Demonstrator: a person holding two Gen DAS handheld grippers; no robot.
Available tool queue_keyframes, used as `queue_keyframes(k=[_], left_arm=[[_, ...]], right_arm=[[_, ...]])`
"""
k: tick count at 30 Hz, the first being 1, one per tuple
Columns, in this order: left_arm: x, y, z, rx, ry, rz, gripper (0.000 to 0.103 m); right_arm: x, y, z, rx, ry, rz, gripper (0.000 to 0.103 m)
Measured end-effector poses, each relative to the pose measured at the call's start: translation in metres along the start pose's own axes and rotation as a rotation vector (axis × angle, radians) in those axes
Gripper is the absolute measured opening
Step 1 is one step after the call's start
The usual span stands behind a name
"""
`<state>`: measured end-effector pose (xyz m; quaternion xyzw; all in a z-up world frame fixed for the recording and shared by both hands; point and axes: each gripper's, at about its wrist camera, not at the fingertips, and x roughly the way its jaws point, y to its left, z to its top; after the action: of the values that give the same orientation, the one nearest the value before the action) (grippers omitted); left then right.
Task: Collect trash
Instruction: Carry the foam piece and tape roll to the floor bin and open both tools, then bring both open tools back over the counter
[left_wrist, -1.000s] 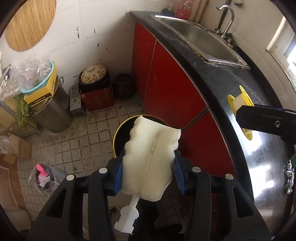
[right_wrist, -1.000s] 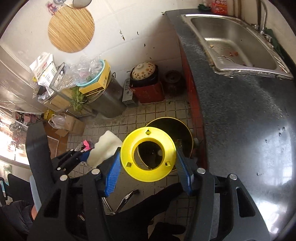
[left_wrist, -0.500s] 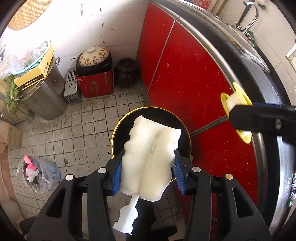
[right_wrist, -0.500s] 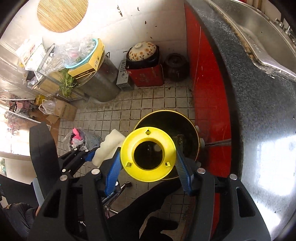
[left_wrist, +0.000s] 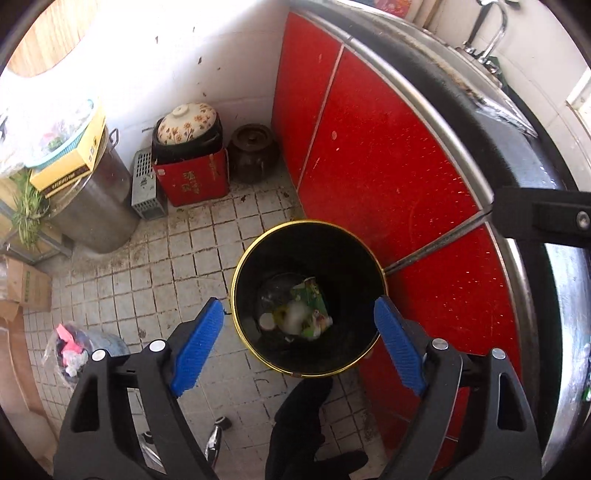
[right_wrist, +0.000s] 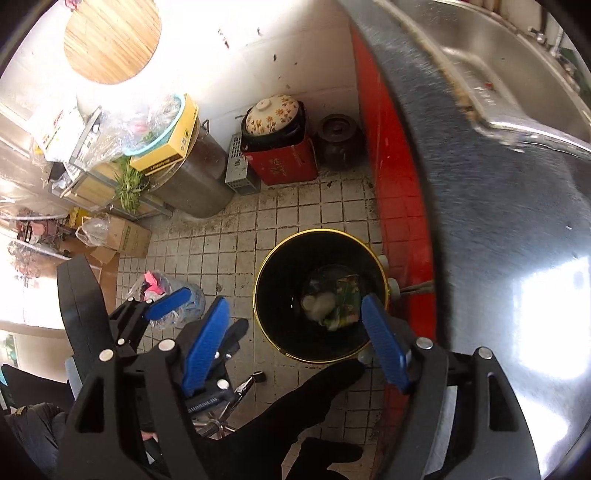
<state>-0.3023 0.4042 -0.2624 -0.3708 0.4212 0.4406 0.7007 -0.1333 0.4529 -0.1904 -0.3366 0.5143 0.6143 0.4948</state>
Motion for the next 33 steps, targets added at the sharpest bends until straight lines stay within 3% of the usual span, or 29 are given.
queue_keyframes(k=[9, 13, 16, 21, 26, 28, 33], left_arm=[[-0.050, -0.050, 0.014, 0.132, -0.063, -0.009, 0.092], [-0.082, -0.104, 0.022, 0.278, -0.114, -0.059, 0.094], [-0.107, -0.160, 0.020, 0.420, -0.166, -0.138, 0.096], [-0.141, -0.270, -0.001, 0.642, -0.189, -0.326, 0.096], [-0.171, -0.383, -0.058, 0.900, -0.184, -0.518, 0.096], [-0.183, -0.422, -0.086, 0.997, -0.183, -0.574, 0.096], [-0.203, -0.479, -0.150, 1.182, -0.184, -0.658, 0.096]], right_arm=[[-0.105, -0.032, -0.044, 0.110, -0.154, -0.025, 0.082], [-0.164, -0.060, -0.085, 0.186, -0.264, -0.098, 0.089], [-0.210, -0.088, -0.127, 0.287, -0.338, -0.164, 0.089], [-0.284, -0.139, -0.224, 0.514, -0.450, -0.302, 0.089], [-0.338, -0.175, -0.335, 0.769, -0.538, -0.455, 0.089], [-0.352, -0.185, -0.378, 0.870, -0.561, -0.499, 0.089], [-0.375, -0.192, -0.480, 1.085, -0.617, -0.564, 0.089]])
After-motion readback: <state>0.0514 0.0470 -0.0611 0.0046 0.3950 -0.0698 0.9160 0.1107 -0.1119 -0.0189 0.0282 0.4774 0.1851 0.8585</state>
